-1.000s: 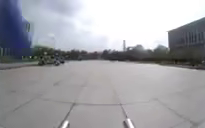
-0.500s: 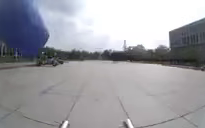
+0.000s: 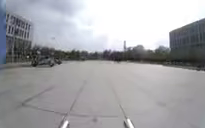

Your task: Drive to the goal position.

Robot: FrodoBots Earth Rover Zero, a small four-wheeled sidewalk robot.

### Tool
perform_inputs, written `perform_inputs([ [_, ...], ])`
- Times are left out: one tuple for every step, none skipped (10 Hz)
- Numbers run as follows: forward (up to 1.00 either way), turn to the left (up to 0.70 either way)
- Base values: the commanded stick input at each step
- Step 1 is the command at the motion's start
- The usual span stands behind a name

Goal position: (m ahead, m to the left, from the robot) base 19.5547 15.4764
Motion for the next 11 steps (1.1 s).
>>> perform_inputs([
  [1.0, -0.36],
  [1.0, -0.31],
  [1.0, 0.0],
  [1.0, 0.0],
  [1.0, 0.0],
  [1.0, 0.0],
  [1.0, 0.0],
  [1.0, 0.0],
  [1.0, 0.0],
  [1.0, 0.0],
  [1.0, 0.0],
])
